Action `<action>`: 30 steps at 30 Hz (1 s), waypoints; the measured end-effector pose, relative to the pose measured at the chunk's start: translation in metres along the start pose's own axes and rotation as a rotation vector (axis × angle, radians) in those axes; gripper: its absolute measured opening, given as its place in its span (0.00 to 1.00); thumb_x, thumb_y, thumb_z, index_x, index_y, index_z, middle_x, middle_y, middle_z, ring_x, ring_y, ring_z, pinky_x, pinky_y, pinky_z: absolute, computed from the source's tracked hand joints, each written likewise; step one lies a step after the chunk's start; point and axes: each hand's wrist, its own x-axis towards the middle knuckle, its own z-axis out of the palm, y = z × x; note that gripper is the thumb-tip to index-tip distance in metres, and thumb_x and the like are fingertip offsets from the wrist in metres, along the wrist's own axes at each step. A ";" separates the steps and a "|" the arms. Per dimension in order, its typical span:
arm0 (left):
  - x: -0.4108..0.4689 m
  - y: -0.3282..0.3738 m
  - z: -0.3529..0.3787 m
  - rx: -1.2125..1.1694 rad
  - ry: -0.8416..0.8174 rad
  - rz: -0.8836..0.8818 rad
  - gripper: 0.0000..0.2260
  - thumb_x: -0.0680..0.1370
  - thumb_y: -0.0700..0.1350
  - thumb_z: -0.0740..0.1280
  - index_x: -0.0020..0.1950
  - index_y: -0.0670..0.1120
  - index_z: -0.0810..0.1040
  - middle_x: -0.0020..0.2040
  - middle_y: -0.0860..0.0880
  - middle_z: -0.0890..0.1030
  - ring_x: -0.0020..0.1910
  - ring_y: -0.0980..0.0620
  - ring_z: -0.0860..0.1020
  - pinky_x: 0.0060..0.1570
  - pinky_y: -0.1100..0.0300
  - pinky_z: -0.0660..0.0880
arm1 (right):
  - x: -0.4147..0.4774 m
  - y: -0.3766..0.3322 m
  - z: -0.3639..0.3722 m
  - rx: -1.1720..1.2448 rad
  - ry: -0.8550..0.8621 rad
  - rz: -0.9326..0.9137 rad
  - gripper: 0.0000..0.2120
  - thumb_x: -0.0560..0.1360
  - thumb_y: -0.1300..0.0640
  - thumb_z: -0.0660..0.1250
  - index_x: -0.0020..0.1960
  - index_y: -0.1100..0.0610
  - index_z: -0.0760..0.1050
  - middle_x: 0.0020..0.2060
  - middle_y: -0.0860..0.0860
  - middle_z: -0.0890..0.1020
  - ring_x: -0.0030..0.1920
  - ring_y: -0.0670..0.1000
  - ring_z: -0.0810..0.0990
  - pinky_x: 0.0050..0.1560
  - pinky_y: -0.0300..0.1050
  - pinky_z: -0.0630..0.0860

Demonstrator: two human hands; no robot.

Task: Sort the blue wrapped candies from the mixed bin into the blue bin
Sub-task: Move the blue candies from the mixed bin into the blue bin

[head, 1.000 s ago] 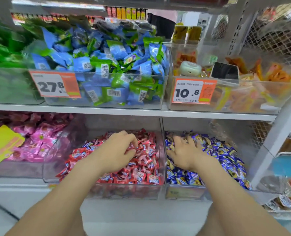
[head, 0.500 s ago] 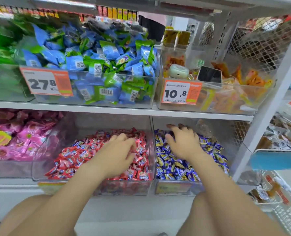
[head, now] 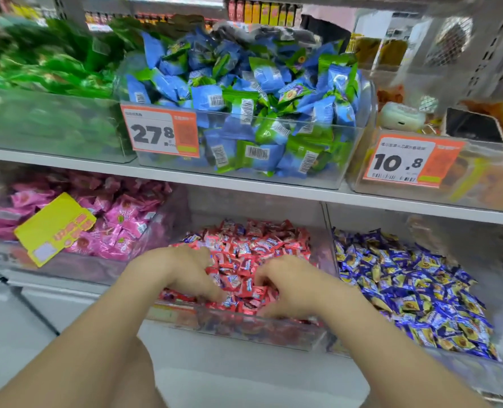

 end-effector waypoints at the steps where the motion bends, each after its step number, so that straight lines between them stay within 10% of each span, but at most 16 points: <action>1: 0.004 -0.004 0.002 0.025 -0.018 0.039 0.54 0.68 0.74 0.72 0.85 0.53 0.50 0.84 0.46 0.59 0.79 0.44 0.64 0.75 0.49 0.67 | 0.011 -0.002 0.001 -0.024 -0.035 -0.005 0.25 0.69 0.41 0.80 0.61 0.52 0.80 0.54 0.52 0.82 0.54 0.58 0.78 0.53 0.49 0.75; 4: 0.019 -0.013 0.006 -0.005 -0.005 0.142 0.57 0.69 0.69 0.76 0.86 0.55 0.46 0.84 0.47 0.55 0.81 0.46 0.61 0.78 0.52 0.63 | 0.037 -0.006 -0.002 -0.042 -0.065 -0.013 0.34 0.71 0.42 0.80 0.72 0.52 0.74 0.63 0.55 0.79 0.64 0.60 0.77 0.63 0.53 0.76; 10: 0.051 -0.041 0.007 -0.023 0.353 0.272 0.37 0.71 0.60 0.79 0.77 0.60 0.68 0.67 0.49 0.68 0.66 0.43 0.68 0.71 0.47 0.68 | 0.057 0.014 -0.015 -0.054 0.124 0.085 0.30 0.77 0.45 0.75 0.76 0.40 0.70 0.67 0.54 0.79 0.68 0.60 0.77 0.64 0.55 0.77; 15: 0.050 -0.028 -0.003 0.060 0.623 0.356 0.25 0.71 0.48 0.73 0.66 0.60 0.72 0.63 0.50 0.70 0.62 0.44 0.67 0.63 0.44 0.71 | 0.044 0.032 -0.030 0.125 0.280 0.132 0.08 0.70 0.48 0.78 0.47 0.44 0.81 0.40 0.44 0.82 0.44 0.48 0.82 0.51 0.48 0.81; 20: 0.045 0.003 0.014 -0.143 0.341 0.745 0.11 0.68 0.55 0.78 0.49 0.58 0.83 0.51 0.60 0.78 0.54 0.58 0.75 0.61 0.53 0.73 | 0.030 0.006 -0.017 0.124 -0.152 -0.034 0.16 0.63 0.46 0.85 0.47 0.47 0.85 0.33 0.43 0.81 0.39 0.44 0.79 0.42 0.44 0.78; 26: 0.056 -0.007 0.011 0.288 0.467 0.418 0.17 0.71 0.62 0.77 0.56 0.61 0.78 0.57 0.57 0.69 0.59 0.49 0.67 0.62 0.46 0.67 | 0.043 0.014 -0.009 -0.106 0.142 0.090 0.23 0.62 0.40 0.85 0.50 0.46 0.80 0.44 0.44 0.77 0.52 0.53 0.80 0.43 0.47 0.71; 30: 0.050 -0.017 0.005 0.272 0.581 0.368 0.20 0.71 0.61 0.78 0.59 0.61 0.76 0.61 0.53 0.67 0.62 0.48 0.64 0.60 0.48 0.66 | 0.033 0.017 -0.012 0.046 0.222 0.002 0.14 0.67 0.49 0.83 0.46 0.47 0.81 0.38 0.41 0.79 0.42 0.46 0.80 0.44 0.47 0.78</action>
